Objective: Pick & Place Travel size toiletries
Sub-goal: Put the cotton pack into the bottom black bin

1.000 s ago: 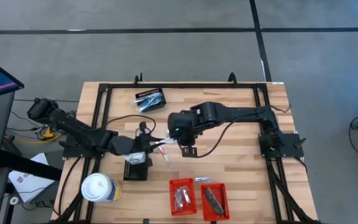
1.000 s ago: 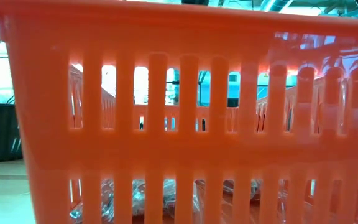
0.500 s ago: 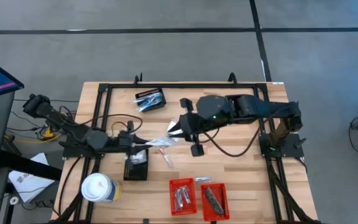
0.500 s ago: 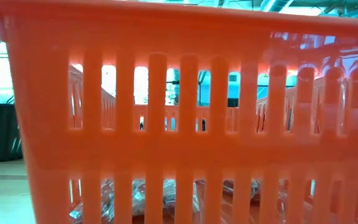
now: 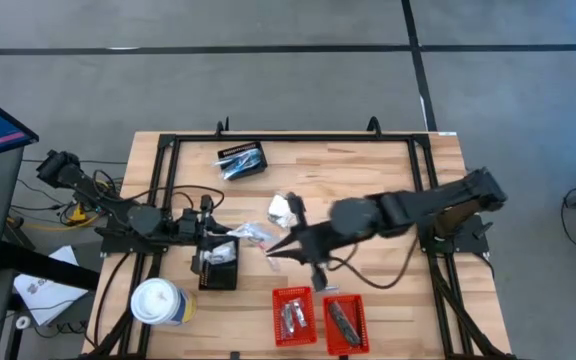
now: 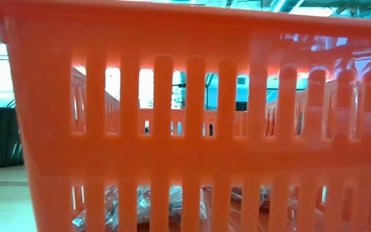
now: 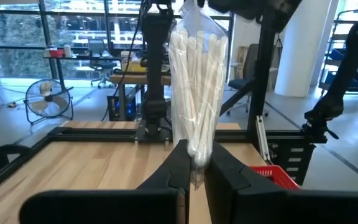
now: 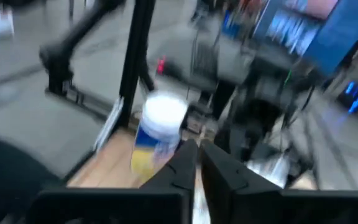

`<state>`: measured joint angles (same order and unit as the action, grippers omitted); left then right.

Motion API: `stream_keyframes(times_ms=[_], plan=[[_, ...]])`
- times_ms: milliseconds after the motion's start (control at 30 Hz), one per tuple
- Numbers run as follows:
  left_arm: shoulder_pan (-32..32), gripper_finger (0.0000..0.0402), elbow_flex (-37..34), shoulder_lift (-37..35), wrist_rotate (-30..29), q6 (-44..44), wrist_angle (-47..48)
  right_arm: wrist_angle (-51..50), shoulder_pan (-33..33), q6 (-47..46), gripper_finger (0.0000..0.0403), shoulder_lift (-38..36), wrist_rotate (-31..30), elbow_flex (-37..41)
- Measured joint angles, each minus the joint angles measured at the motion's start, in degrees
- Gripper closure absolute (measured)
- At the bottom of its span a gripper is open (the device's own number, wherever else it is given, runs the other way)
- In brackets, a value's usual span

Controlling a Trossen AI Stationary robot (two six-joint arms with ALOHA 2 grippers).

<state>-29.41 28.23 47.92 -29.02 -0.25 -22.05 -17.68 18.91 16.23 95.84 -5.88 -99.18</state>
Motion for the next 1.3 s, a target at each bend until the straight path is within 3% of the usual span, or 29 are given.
stream_keyframes(times_ms=[100,233,400,833,1033,1300], plan=[[0.0,0.0387,0.0,0.0,0.1,0.0,-0.1,9.7,0.6,0.7,0.0399,-5.3,-0.5,8.3],[0.1,0.0387,0.0,0.1,0.2,0.0,-0.4,21.7,0.1,-1.3,0.0388,-10.2,-2.6,18.3],[0.6,0.0388,0.0,0.3,0.2,0.4,-0.4,28.2,-1.2,-2.2,0.0375,-11.1,-3.2,23.6],[0.4,0.0389,0.0,0.3,0.9,1.4,0.1,26.8,-4.1,-10.9,0.0366,-10.2,-3.2,23.6],[0.4,0.0389,0.0,0.3,1.0,1.4,0.1,22.8,-6.1,-17.4,0.0314,-8.7,-3.2,23.5],[-0.3,0.039,0.1,0.3,0.9,1.8,-1.8,19.2,-3.8,-18.0,0.0226,-6.9,-3.0,23.7]])
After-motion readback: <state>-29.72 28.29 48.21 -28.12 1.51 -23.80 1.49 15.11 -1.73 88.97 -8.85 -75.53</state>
